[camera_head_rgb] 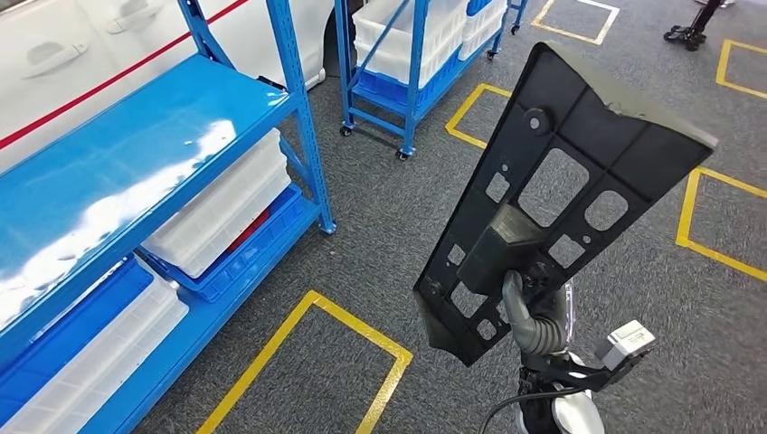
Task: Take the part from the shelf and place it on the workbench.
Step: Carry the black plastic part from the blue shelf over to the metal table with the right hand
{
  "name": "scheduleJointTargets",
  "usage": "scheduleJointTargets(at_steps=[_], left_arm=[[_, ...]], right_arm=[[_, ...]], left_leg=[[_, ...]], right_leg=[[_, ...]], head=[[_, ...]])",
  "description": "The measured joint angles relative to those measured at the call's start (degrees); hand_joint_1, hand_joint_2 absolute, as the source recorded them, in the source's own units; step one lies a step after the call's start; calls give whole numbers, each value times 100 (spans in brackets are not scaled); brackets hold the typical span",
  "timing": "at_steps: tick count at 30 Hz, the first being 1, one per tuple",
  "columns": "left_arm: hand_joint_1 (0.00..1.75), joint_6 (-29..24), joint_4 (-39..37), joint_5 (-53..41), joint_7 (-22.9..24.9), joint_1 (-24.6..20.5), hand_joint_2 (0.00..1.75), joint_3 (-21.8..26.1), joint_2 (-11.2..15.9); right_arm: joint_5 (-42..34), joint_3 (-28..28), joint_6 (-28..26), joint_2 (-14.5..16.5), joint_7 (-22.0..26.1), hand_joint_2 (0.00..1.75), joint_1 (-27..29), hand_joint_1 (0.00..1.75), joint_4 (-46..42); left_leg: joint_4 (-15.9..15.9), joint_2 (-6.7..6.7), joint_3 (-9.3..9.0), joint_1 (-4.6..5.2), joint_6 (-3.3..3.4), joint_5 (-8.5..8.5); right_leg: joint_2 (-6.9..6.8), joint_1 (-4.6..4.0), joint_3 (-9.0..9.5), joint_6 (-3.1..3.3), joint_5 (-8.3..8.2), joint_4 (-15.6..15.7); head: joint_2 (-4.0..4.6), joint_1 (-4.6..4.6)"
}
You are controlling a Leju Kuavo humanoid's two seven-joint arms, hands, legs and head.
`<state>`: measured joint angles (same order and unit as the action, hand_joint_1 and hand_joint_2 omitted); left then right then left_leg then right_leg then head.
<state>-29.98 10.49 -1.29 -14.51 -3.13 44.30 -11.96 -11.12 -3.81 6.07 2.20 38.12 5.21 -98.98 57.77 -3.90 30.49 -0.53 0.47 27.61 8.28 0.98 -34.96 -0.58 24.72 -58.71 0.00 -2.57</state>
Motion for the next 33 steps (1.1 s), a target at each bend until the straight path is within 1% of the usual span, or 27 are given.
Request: scheduleJointTargets(at_steps=[1, 2, 4, 5, 6, 7, 8, 9, 11, 13, 15, 16, 18, 19, 20, 21, 22, 23, 24, 26, 27, 28, 29, 30, 31, 32, 33], left_arm=[[0, 7, 0, 21, 14, -7, 0, 3, -7], [0, 20, 0, 43, 27, -9, 0, 9, -16], [0, 66, 0, 63, 43, 6, 0, 23, -36], [0, 95, 0, 66, 42, 16, 0, 29, -42], [0, 124, 0, 60, 38, 25, 0, 33, -45], [0, 152, 0, 47, 28, 28, 0, 34, -48], [0, 181, 0, 29, 14, 28, 0, 34, -53], [0, 212, 0, 8, -1, 25, 0, 34, -61], [0, 261, 0, -25, -24, 17, 0, 32, -76], [0, 286, 0, -39, -38, 9, 0, 31, -82], [0, 297, 0, -49, -52, -9, 0, 29, -83], [0, 313, 1, -62, -60, -18, 0, 28, -82], [0, 387, 2, -103, -83, -20, 0, 20, -82], [0, 437, 2, -130, -91, -12, 0, 14, -81], [0, 480, 2, -153, -97, -4, 0, 5, -80], [0, 510, 2, -171, -93, 4, 0, -4, -79], [0, 530, 2, -185, -88, 12, 0, -11, -76], [0, 539, 2, -193, -82, 19, 0, -16, -72], [0, 548, 2, -199, -77, 22, 0, -19, -66], [0, 565, 2, -213, -74, 26, 0, -24, -52], [0, 572, 2, -222, -71, 23, 0, -27, -47], [0, 578, 2, -238, -70, 20, 0, -33, -44], [0, 584, 3, -256, -68, 13, 0, -45, -42], [0, 588, 4, -280, -68, 3, 0, -64, -40], [0, 596, 5, -308, -68, -4, 0, -87, -38], [0, 603, 6, -338, -67, -8, 0, -111, -36], [0, 609, 7, -368, -67, -4, 0, -134, -35]], right_arm=[[1, -3, 28, -8, 4, 175, -10, 175, 9], [4, -10, 58, -19, 9, 175, -34, 175, 19], [26, -33, 103, -44, 28, 175, -98, 175, 47], [44, -43, 114, -57, 44, 175, -119, 175, 64], [62, -47, 123, -77, 60, 175, -122, 175, 78], [75, -43, 137, -104, 74, 175, -112, 175, 89], [81, -28, 158, -134, 82, 175, -100, 175, 95], [83, -3, 183, -165, 84, 175, -90, 175, 94], [73, 67, 230, -204, 85, 175, -87, 175, 84], [62, 127, 262, -222, 83, 175, -86, 175, 67], [61, 180, 287, -233, 81, 175, -69, 175, 56], [61, 207, 295, -238, 82, 175, -48, 175, 47], [63, 279, 301, -240, 84, 175, 12, 175, 3], [66, 326, 304, -240, 88, 175, 60, 175, -37], [69, 382, 309, -240, 93, 175, 118, 175, -82], [72, 438, 316, -240, 98, 175, 187, 175, -126], [73, 492, 324, -240, 104, 175, 259, 175, -168], [74, 540, 331, -240, 106, 175, 320, 175, -204], [73, 580, 337, -240, 107, 175, 367, 175, -237], [71, 631, 348, -240, 111, 175, 424, 175, -299], [70, 648, 352, -240, 115, 175, 442, 175, -331], [74, 668, 356, -239, 120, 175, 466, 175, -365], [83, 697, 360, -236, 129, 175, 504, 175, -406], [93, 735, 364, -228, 138, 175, 555, 175, -451], [112, 785, 369, -219, 145, 175, 617, 175, -503], [133, 839, 376, -207, 150, 175, 673, 175, -555], [157, 890, 383, -194, 151, 175, 711, 175, -603]], left_leg=[[-43, 71, -19, -5, 29, -29], [-88, 157, -36, -12, 62, -60], [-134, 341, -47, -1, 105, -87], [-131, 435, -42, 9, 117, -85], [-127, 525, -38, 15, 120, -79], [-123, 610, -38, 18, 120, -70], [-118, 692, -41, 18, 114, -58], [-112, 767, -51, 18, 103, -42], [-93, 897, -81, 35, 54, 2], [-76, 1003, -106, 64, -11, 43], [-74, 1118, -136, 74, -68, 72], [-49, 1096, -146, 63, -100, 110], [269, 817, -25, 34, -149, 344], [615, 630, 128, 22, -162, 537], [1025, 510, 318, 20, -166, 731], [1391, 460, 493, 19, -167, 866], [1598, 442, 598, 20, -162, 893], [1584, 432, 605, 20, -152, 801], [1341, 401, 506, 19, -134, 605], [564, 163, 178, 10, -87, 201], [264, 37, 55, 3, -69, 94], [101, -51, -7, 5, -54, 65], [56, -66, -22, 14, -39, 81], [29, -4, -35, 21, -12, 67], [-8, 74, -53, 23, 25, 38], [-52, 151, -72, 19, 68, 5], [-95, 239, -85, 15, 106, -29]], right_leg=[[-89, -7, -26, -29, 19, -32], [-250, -21, -94, -49, 101, -155], [-646, -38, -377, -78, 425, -723], [-734, -27, -561, -97, 600, -1099], [-771, -11, -704, -116, 702, -1400], [-792, 6, -763, -132, 706, -1533], [-817, 19, -704, -144, 606, -1444], [-869, 27, -532, -148, 432, -1143], [-1113, 7, -97, -119, 147, -356], [-1242, -39, 84, -48, 83, 5], [-1115, -59, 68, 25, 77, 19], [-1046, -52, 66, 55, 69, 31], [-917, -25, 68, 122, 47, 54], [-855, -24, 65, 147, 42, 55], [-791, -30, 60, 166, 40, 53], [-719, -39, 57, 174, 39, 50], [-637, -47, 56, 177, 39, 44], [-549, -52, 55, 178, 39, 35], [-454, -53, 57, 177, 39, 24], [-271, -57, 50, 157, 37, -4], [-188, -55, 35, 133, 30, -16], [-118, -48, 14, 99, 18, -22], [-50, -39, -6, 56, 1, -17], [21, -24, -24, 10, -20, -2], [24, -14, -39, -24, -22, -9], [-73, -22, -80, -49, 28, -73], [-239, -33, -170, -67, 145, -249]], head=[[0, -1], [0, 1], [0, 2], [0, 2], [0, 3], [0, 2], [0, 2], [0, 3], [0, 3], [0, 2], [0, 2], [0, 2], [0, 1], [0, 1], [0, 1], [0, 1], [0, 1], [0, 2], [0, 2], [0, 2], [0, 1], [0, 1], [0, 1], [0, 1], [0, 2], [0, 3], [0, 4]])
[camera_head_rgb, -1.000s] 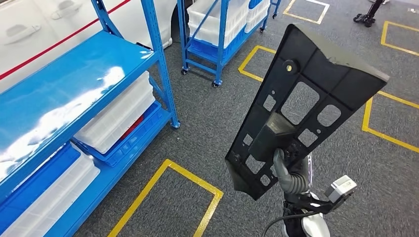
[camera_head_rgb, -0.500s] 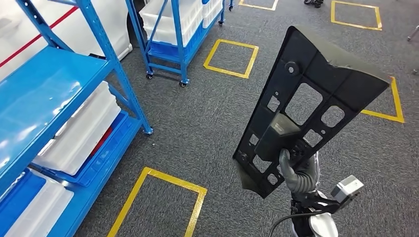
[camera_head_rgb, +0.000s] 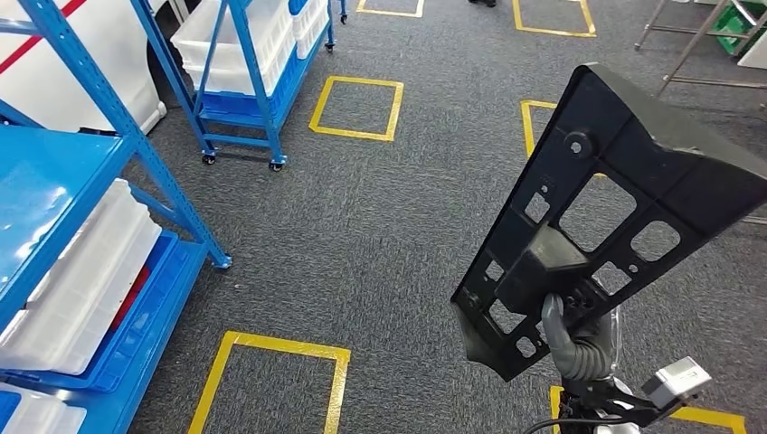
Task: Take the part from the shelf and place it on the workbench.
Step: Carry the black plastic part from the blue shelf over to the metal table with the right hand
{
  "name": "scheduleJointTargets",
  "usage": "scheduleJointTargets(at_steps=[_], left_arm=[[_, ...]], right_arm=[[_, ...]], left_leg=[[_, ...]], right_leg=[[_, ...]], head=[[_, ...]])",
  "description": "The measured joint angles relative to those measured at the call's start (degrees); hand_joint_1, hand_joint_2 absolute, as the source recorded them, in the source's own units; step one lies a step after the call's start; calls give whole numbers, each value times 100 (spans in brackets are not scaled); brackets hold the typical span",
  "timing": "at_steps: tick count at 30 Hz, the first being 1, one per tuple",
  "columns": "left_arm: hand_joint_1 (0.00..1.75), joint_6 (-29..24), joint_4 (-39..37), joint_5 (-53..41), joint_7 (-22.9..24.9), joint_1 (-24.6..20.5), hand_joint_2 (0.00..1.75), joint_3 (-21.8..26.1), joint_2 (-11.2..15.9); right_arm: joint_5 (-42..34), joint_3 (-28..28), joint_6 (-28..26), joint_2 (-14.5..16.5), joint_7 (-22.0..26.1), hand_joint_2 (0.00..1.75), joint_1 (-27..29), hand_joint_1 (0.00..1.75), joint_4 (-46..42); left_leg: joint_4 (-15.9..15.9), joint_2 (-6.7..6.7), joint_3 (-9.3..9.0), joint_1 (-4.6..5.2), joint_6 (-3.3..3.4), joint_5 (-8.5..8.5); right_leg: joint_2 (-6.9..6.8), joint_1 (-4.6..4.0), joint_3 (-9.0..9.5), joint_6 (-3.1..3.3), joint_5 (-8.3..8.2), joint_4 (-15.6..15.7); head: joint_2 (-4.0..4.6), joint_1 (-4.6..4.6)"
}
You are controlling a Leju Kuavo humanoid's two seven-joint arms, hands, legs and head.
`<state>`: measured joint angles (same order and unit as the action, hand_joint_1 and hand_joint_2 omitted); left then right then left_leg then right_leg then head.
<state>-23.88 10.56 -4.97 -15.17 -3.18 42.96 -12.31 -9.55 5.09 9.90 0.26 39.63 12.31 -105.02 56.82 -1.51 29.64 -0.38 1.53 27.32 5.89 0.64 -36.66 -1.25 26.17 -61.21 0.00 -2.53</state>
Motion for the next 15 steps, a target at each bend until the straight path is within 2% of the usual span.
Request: scheduleJointTargets(at_steps=[2, 3, 4, 5, 6, 7, 8, 9, 10, 11, 13, 14, 15], left_arm=[[0, 9, 0, -42, 1, 23, 0, -33, 2], [0, 14, 0, -54, 1, 36, 0, -47, 4], [0, 27, 0, -69, 1, 45, 0, -60, 9], [0, 47, 0, -88, -1, 47, 0, -76, 15], [0, 72, 0, -114, -4, 46, 0, -97, 20], [0, 98, 0, -141, -8, 42, 0, -120, 23], [0, 124, 1, -166, -13, 38, 0, -141, 27], [0, 147, 1, -188, -16, 35, 0, -159, 32], [0, 170, 2, -206, -17, 34, 0, -171, 38], [0, 190, 4, -221, -17, 31, 0, -183, 45], [0, 210, 11, -234, -10, 15, 0, -209, 57], [0, 214, 15, -235, -6, 7, 0, -221, 63], [0, 217, 17, -235, 4, 4, 0, -230, 70]], right_arm=[[36, 85, 8, 31, 1, 175, 44, 175, -69], [45, 118, 9, 47, 0, 175, 68, 175, -89], [48, 152, 9, 63, 0, 175, 103, 175, -103], [53, 191, 10, 78, -1, 175, 143, 175, -120], [56, 237, 17, 92, -1, 175, 184, 175, -145], [59, 287, 25, 108, -1, 175, 220, 175, -180], [61, 342, 41, 128, -1, 175, 250, 175, -224], [61, 395, 61, 155, 0, 175, 279, 175, -274], [67, 446, 82, 186, 2, 175, 310, 175, -326], [83, 498, 108, 222, 5, 175, 347, 175, -375], [154, 593, 155, 308, 12, 175, 453, 175, -473], [196, 636, 178, 358, 15, 175, 504, 175, -527], [237, 672, 204, 407, 17, 175, 540, 175, -580]], left_leg=[[-31, 175, 5, 19, 39, -27], [-28, 269, 12, 31, 45, -25], [-25, 358, 17, 37, 45, -19], [-23, 443, 17, 40, 41, -10], [-20, 523, 14, 40, 33, 2], [-14, 595, 5, 39, 19, 18], [-4, 661, -9, 51, -5, 40], [6, 719, -24, 64, -35, 67], [15, 774, -41, 76, -69, 93], [18, 832, -61, 87, -103, 115], [25, 908, -98, 73, -170, 159], [80, 814, -93, 60, -204, 217], [229, 657, -41, 44, -235, 332]], right_leg=[[-385, -10, -320, -22, 373, -663], [-480, 0, -491, -37, 524, -1023], [-530, 14, -593, -49, 584, -1251], [-562, 26, -592, -58, 541, -1278], [-600, 35, -476, -64, 410, -1087], [-688, 39, -256, -65, 232, -712], [-836, 25, -25, -49, 103, -312], [-960, 12, 155, -26, 12, 10], [-1042, -7, 259, 6, -21, 204], [-1052, -29, 279, 40, -7, 260], [-896, -25, 270, 104, -23, 276], [-824, -13, 270, 140, -34, 287], [-752, 2, 271, 179, -49, 299]], head=[[0, 2], [0, 1], [0, 1], [0, 2], [0, 2], [0, 2], [0, 2], [0, 2], [0, 2], [0, 2], [0, 2], [0, 2], [0, 1]])
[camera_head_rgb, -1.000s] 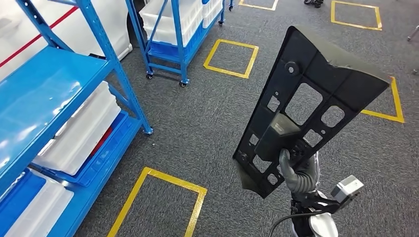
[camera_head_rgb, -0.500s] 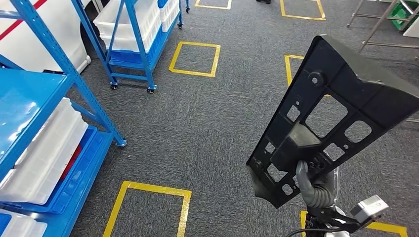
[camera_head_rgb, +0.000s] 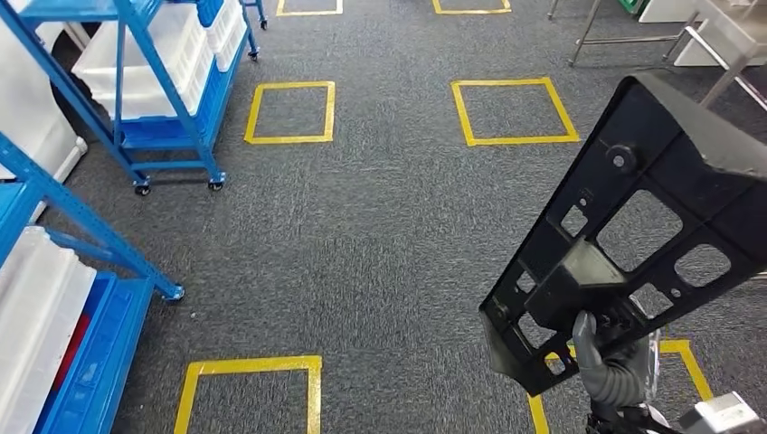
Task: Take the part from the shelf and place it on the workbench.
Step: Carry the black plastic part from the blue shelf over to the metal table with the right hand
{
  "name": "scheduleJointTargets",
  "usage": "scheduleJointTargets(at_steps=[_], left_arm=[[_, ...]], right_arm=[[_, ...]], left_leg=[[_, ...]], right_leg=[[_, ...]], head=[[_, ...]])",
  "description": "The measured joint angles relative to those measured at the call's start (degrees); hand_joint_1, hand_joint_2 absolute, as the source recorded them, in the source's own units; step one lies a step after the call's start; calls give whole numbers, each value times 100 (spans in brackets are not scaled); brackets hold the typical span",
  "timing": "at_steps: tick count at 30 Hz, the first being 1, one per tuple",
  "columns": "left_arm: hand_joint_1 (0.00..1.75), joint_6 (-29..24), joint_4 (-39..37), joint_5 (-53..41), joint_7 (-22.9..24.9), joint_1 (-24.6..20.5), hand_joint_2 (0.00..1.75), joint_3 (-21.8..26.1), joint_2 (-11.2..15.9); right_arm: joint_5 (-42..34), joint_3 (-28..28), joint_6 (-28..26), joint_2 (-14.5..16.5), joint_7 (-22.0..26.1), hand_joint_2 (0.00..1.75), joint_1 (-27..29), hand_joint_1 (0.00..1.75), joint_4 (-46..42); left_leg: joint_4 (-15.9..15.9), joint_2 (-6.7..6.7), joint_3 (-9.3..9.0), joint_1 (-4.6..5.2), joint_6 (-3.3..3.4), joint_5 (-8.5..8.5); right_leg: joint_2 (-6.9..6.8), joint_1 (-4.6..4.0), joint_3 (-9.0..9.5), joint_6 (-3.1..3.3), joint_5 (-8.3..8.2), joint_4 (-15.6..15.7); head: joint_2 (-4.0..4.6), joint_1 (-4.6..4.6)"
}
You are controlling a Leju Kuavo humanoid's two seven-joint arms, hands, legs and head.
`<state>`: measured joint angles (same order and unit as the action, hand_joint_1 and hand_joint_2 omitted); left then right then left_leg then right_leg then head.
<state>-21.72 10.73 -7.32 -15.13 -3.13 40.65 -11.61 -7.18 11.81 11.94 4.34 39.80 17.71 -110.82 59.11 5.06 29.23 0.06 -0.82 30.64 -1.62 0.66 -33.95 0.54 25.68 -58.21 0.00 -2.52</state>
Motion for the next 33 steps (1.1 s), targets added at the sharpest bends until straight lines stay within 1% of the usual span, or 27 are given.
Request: scheduleJointTargets(at_steps=[2, 3, 4, 5, 6, 7, 9, 10, 11, 13, 14, 15, 17, 18, 19, 20, 21, 22, 23, 24, 25, 26, 28, 29, 31, 32, 33], left_arm=[[0, 3, 1, -7, 41, 10, 0, -8, 16], [0, 2, 1, -13, 72, 17, 0, -10, 24], [0, -2, 1, -19, 102, 21, 0, -12, 32], [0, -9, 1, -22, 125, 22, 0, -13, 37], [0, -17, 1, -19, 140, 17, 0, -13, 41], [0, -28, 1, -11, 148, 10, 0, -13, 44], [0, -49, 1, 11, 151, -1, 0, -11, 52], [0, -63, 1, 23, 148, -3, 0, -9, 56], [0, -80, 2, 36, 143, -8, 0, -8, 60], [0, -113, 5, 62, 128, -27, 0, -5, 62], [0, -122, 9, 73, 121, -39, 0, -4, 61], [0, -126, 12, 78, 116, -45, 0, -3, 60], [0, -128, 16, 81, 114, -41, 0, -2, 56], [0, -128, 16, 83, 114, -31, 0, 0, 56], [0, -128, 16, 84, 114, -21, 0, 2, 57], [0, -128, 16, 86, 114, -14, 0, 4, 58], [0, -128, 16, 87, 114, -14, 0, 6, 59], [0, -128, 16, 87, 114, -19, 0, 7, 59], [0, -128, 16, 87, 114, -25, 0, 7, 58], [0, -129, 17, 89, 114, -28, 0, 8, 57], [0, -133, 17, 96, 112, -30, 0, 11, 56], [0, -142, 19, 109, 108, -34, 0, 15, 55], [0, -171, 20, 155, 92, -55, 0, 34, 51], [0, -190, 21, 180, 83, -69, 0, 50, 49], [0, -223, 22, 226, 66, -79, 0, 89, 39], [0, -234, 22, 244, 59, -71, 0, 106, 34], [0, -240, 22, 258, 54, -60, 0, 120, 28]], right_arm=[[65, 50, 59, 101, 2, 175, 27, 175, -95], [90, 68, 94, 146, 2, 175, 32, 175, -130], [108, 82, 129, 187, 2, 175, 41, 175, -155], [120, 96, 161, 217, 2, 175, 49, 175, -174], [132, 110, 189, 235, 2, 175, 55, 175, -188], [148, 123, 210, 248, 2, 175, 57, 175, -200], [190, 141, 232, 265, 2, 175, 53, 175, -218], [209, 145, 237, 269, 2, 175, 50, 175, -220], [222, 146, 241, 270, 1, 175, 47, 175, -219], [230, 147, 243, 270, 1, 175, 51, 175, -219], [230, 152, 243, 270, 1, 175, 57, 175, -219], [230, 156, 242, 270, 2, 175, 55, 175, -219], [229, 163, 243, 270, 1, 175, 41, 175, -219], [229, 163, 244, 270, 1, 175, 31, 175, -217], [229, 163, 244, 270, 0, 175, 30, 175, -214], [228, 163, 243, 270, 0, 175, 33, 175, -210], [228, 163, 242, 270, 0, 175, 35, 175, -206], [228, 163, 242, 270, 0, 175, 35, 175, -204], [228, 163, 242, 270, 0, 175, 34, 175, -203], [229, 163, 243, 270, -1, 175, 30, 175, -202], [229, 163, 245, 270, -1, 175, 25, 175, -202], [228, 163, 247, 270, -1, 175, 18, 175, -201], [225, 163, 263, 269, 0, 175, -5, 175, -192], [224, 163, 276, 267, 1, 175, -20, 175, -183], [223, 160, 301, 264, -1, 175, -86, 175, -156], [225, 153, 309, 264, -2, 175, -124, 175, -138], [229, 142, 312, 264, -4, 175, -163, 175, -117]], left_leg=[[659, -358, 285, -21, -29, 380], [1069, -431, 474, -23, -30, 561], [1381, -458, 627, -23, -26, 653], [1502, -467, 699, -23, -18, 628], [1372, -485, 660, -23, -3, 476], [1046, -543, 531, -25, 16, 250], [266, -830, 224, -40, 54, -121], [28, -949, 134, -43, 66, -199], [-83, -1010, 95, -38, 83, -211], [-133, -897, 73, -31, 136, -236], [-168, -818, 57, -35, 176, -265], [-210, -732, 43, -44, 213, -296], [-256, -555, 41, -34, 262, -327], [-257, -464, 49, -23, 272, -326], [-255, -373, 55, -14, 275, -319], [-253, -283, 57, -9, 274, -311], [-251, -199, 53, -9, 267, -300], [-248, -121, 40, -10, 253, -286], [-245, -49, 19, -11, 232, -267], [-240, 14, 1, 2, 203, -243], [-236, 67, -18, 14, 173, -220], [-232, 119, -38, 25, 145, -200], [-234, 227, -77, 34, 87, -171], [-209, 199, -89, 23, 53, -138], [100, -86, 30, -6, -3, 79], [435, -280, 183, -22, -18, 260], [855, -403, 388, -27, -25, 453]], right_leg=[[152, 3, -11, 59, -17, 4], [240, -7, -17, 74, -21, 1], [335, -16, -19, 80, -22, -4], [430, -23, -19, 80, -22, -11], [523, -27, -16, 80, -22, -21], [611, -29, -13, 78, -21, -31], [772, -31, -23, 56, -21, -58], [843, -28, -39, 29, -28, -67], [914, -19, -58, -11, -40, -68], [1053, -1, -91, -101, -77, -52], [1011, -4, -115, -131, -61, -73], [873, -17, -176, -150, 21, -185], [449, -32, -450, -175, 368, -748], [307, -25, -631, -190, 563, -1132], [239, -11, -774, -207, 687, -1449], [202, 5, -834, -222, 715, -1605], [174, 18, -772, -232, 630, -1528], [125, 26, -593, -237, 463, -1232], [9, 24, -343, -232, 292, -799], [-126, 9, -118, -211, 165, -411], [-221, -11, 35, -183, 96, -139], [-276, -32, 101, -152, 88, -14], [-161, -48, 91, -90, 90, -3], [-94, -35, 93, -61, 82, 11], [42, 0, 102, 9, 59, 45], [106, 6, 103, 31, 53, 49], [179, 6, 101, 47, 52, 47]], head=[[0, -1], [0, -2], [0, -2], [0, -2], [0, -2], [0, -2], [0, -1], [0, 0], [0, 0], [0, 0], [0, 0], [0, 1], [0, 2], [0, 2], [0, 3], [0, 3], [0, 3], [0, 3], [0, 3], [0, 3], [0, 3], [0, 3], [0, 2], [0, 2], [0, 1], [0, 0], [0, -1]])
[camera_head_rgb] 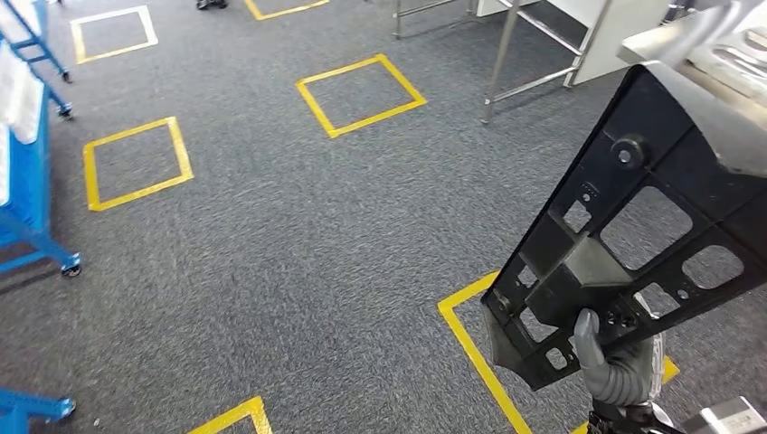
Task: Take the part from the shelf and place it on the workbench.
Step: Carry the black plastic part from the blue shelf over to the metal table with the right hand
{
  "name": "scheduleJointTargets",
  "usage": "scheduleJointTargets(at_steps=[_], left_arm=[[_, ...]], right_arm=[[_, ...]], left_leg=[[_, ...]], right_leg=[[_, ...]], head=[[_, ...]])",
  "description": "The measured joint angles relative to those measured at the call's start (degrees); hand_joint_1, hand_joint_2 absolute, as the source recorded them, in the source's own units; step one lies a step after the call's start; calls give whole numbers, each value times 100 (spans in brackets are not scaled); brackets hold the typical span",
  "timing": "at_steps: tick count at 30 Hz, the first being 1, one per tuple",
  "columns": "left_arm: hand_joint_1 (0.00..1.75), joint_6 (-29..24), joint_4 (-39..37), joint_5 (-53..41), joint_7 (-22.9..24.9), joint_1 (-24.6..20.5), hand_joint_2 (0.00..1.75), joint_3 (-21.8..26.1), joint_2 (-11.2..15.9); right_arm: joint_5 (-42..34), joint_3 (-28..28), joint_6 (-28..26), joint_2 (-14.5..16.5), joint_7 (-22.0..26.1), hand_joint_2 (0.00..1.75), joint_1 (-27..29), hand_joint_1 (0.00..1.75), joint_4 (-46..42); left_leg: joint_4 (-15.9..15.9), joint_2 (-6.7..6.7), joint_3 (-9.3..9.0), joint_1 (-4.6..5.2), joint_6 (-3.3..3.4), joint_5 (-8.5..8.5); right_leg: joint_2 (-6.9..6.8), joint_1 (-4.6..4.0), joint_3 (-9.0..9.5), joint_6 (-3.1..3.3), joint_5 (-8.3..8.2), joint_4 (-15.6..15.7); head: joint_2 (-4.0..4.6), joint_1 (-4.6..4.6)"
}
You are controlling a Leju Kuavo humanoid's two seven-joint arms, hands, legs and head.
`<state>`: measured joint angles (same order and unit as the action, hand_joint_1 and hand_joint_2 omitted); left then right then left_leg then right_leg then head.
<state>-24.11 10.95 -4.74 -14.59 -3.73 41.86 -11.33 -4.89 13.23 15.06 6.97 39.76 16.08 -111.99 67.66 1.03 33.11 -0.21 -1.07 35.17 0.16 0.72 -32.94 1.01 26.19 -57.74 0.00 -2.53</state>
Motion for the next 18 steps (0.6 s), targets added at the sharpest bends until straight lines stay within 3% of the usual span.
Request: scheduleJointTargets(at_steps=[1, 2, 3, 5, 7, 9, 11, 13, 15, 17, 18], left_arm=[[0, -4, 0, 15, -5, 13, 0, 15, -4], [0, -6, 0, 29, -12, 24, 0, 30, -9], [0, -4, 0, 38, -25, 31, 0, 44, -13], [0, 24, 0, 46, -74, 35, 0, 69, -18], [0, 93, 0, 25, -150, 39, 0, 84, -20], [0, 183, 1, -3, -222, 38, 0, 90, -21], [0, 257, 3, -26, -267, 27, 0, 91, -23], [0, 307, 4, -41, -284, 31, 0, 92, -32], [0, 331, 4, -50, -290, 55, 0, 92, -43], [0, 343, 4, -61, -292, 76, 0, 92, -47], [0, 355, 4, -71, -295, 81, 0, 92, -47]], right_arm=[[12, -16, -6, 0, -2, 175, -28, 175, 23], [31, -38, -22, 0, -2, 175, -47, 175, 45], [54, -61, -49, 0, -3, 175, -66, 175, 67], [90, -97, -116, 0, -4, 175, -97, 175, 97], [97, -110, -175, 0, -4, 175, -113, 175, 104], [97, -112, -207, 0, -2, 175, -91, 175, 97], [105, -112, -218, 0, 0, 175, -26, 175, 73], [132, -112, -235, 1, 4, 175, 20, 175, 37], [184, -112, -262, 4, 7, 175, 26, 175, 12], [244, -112, -286, 10, 5, 175, 41, 175, 6], [268, -112, -294, 14, 5, 175, 54, 175, 5]], left_leg=[[392, -51, 201, -2, -5, 133], [635, -67, 342, -2, -6, 159], [650, -75, 386, -2, -1, 59], [12, -178, 166, -12, 25, -408], [-711, -450, -113, -31, 56, -714], [-935, -574, -199, -30, 84, -742], [-982, -447, -215, -26, 143, -779], [-1051, -286, -234, -36, 221, -823], [-1079, -109, -239, -24, 266, -835], [-1074, 73, -235, -8, 278, -823], [-1071, 161, -235, -5, 277, -814]], right_leg=[[82, -3, 1, 5, 0, -3], [170, -6, 4, 7, 0, -8], [263, -7, 9, 7, 1, -14], [442, -3, 20, -4, 9, -34], [594, -5, -2, -48, 17, -65], [723, 7, -52, -122, 0, -73], [800, 31, -89, -202, -20, -68], [546, 17, -203, -252, 131, -288], [173, 4, -510, -278, 484, -926], [41, 17, -809, -300, 707, -1543], [12, 20, -836, -306, 673, -1606]], head=[[0, 0], [0, -1], [0, 0], [0, 1], [0, 1], [0, 1], [0, 1], [0, 3], [0, 4], [0, 3], [0, 4]])
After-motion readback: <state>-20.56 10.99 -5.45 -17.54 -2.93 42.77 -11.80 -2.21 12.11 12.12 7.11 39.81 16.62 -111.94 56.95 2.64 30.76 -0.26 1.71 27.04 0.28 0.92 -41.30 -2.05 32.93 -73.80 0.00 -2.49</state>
